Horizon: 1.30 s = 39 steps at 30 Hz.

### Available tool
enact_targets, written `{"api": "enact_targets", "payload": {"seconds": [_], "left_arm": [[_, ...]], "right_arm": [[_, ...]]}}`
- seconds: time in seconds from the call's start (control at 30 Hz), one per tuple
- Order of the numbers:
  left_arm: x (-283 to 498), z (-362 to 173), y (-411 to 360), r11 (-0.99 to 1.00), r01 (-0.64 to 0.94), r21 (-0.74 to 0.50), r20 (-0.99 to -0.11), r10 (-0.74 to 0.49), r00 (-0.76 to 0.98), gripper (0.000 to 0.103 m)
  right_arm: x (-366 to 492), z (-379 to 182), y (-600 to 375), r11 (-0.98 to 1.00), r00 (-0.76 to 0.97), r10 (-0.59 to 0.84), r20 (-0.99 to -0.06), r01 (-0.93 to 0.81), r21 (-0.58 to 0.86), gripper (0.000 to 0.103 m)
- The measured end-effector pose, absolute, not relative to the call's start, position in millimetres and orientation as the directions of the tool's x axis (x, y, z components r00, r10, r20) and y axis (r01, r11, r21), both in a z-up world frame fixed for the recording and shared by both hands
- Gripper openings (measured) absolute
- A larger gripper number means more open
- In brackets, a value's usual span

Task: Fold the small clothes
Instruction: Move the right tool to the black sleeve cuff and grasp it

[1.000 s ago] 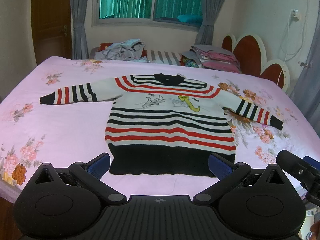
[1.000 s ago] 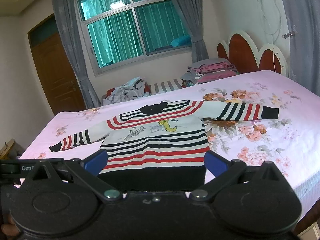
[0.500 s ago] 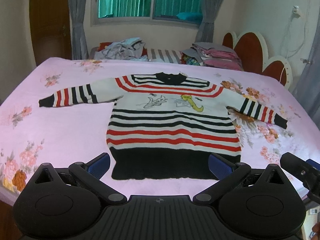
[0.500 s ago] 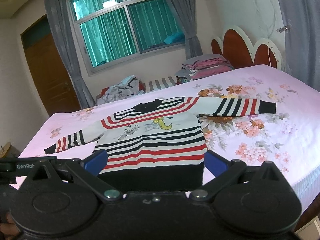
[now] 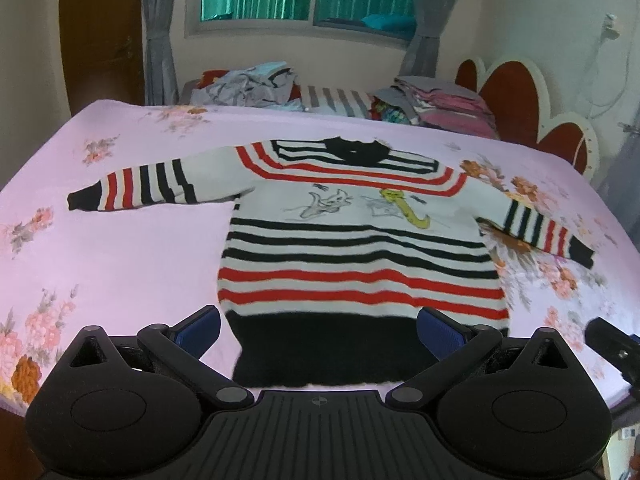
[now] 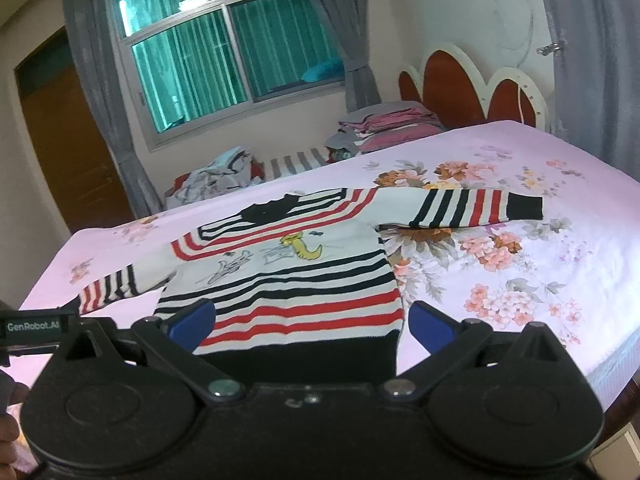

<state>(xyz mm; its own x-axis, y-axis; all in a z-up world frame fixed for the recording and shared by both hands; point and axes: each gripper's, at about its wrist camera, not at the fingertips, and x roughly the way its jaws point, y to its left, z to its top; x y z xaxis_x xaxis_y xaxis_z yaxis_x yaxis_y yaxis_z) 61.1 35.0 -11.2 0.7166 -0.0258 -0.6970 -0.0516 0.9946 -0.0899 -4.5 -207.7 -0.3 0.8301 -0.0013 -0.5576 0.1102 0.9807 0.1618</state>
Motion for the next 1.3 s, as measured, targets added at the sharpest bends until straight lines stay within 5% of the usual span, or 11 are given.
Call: {"api": "enact_targets", "payload": {"seconds": [0.87, 1.3], "left_arm": [[238, -48, 98, 0.997, -0.009, -0.072, -0.708, -0.045, 0.704, 0.103], [287, -72, 62, 0.994, -0.067, -0.081, -0.720, -0.012, 0.694, 0.103]], "right_arm": [[134, -26, -182, 0.950, 0.795, -0.168, -0.583, 0.288, 0.119, 0.100], [189, -48, -259, 0.936, 0.761, -0.200, -0.618, 0.334, 0.108, 0.092]]}}
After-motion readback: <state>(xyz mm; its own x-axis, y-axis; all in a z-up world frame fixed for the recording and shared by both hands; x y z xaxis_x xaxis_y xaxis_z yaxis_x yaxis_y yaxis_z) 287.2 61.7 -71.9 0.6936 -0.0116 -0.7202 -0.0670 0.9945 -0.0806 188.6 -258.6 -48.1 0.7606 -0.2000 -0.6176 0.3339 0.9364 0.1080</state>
